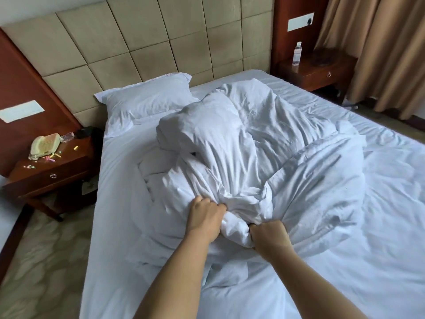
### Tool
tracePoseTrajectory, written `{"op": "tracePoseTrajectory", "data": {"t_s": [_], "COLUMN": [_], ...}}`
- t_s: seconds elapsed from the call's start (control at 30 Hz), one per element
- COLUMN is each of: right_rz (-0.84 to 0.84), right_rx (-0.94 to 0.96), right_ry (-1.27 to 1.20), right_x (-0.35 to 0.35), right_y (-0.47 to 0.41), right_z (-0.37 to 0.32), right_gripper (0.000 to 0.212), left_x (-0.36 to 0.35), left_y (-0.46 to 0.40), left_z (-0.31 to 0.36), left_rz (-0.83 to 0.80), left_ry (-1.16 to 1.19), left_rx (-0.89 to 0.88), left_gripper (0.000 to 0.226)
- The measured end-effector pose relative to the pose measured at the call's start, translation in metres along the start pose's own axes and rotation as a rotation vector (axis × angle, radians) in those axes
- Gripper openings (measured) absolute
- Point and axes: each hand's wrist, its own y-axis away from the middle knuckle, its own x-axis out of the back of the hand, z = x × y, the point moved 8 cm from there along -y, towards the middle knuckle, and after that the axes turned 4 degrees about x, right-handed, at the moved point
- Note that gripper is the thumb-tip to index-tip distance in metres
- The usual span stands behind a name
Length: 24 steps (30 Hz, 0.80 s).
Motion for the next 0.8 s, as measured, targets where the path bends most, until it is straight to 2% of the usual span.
{"op": "tracePoseTrajectory", "data": {"t_s": [0.07,0.17,0.27,0.53,0.8], "right_rz": [-0.053,-0.166,-0.356,-0.299,-0.340], "right_rx": [-0.013,0.003,-0.030,-0.060,-0.124], "right_ry": [0.008,0.095,0.121,0.115,0.025], "right_x": [0.007,0.028,0.024,0.077,0.076], "right_y": [0.022,0.066,0.116,0.243,0.374], "right_z": [-0.006,-0.019,-0.024,-0.082,-0.150], "right_gripper": [0.042,0.016,0.032,0.039,0.047], "left_x": [0.004,0.007,0.016,0.053,0.047], "left_y": [0.020,0.062,0.112,0.261,0.409], "left_z": [0.008,0.023,0.034,0.049,0.065], "left_rz": [-0.038,-0.093,-0.104,-0.108,-0.111], "left_ry": [-0.025,-0.063,-0.085,0.045,0.204], "left_rx": [-0.031,-0.092,-0.138,-0.162,-0.126], "left_gripper": [0.035,0.040,0.039,0.040,0.047]}}
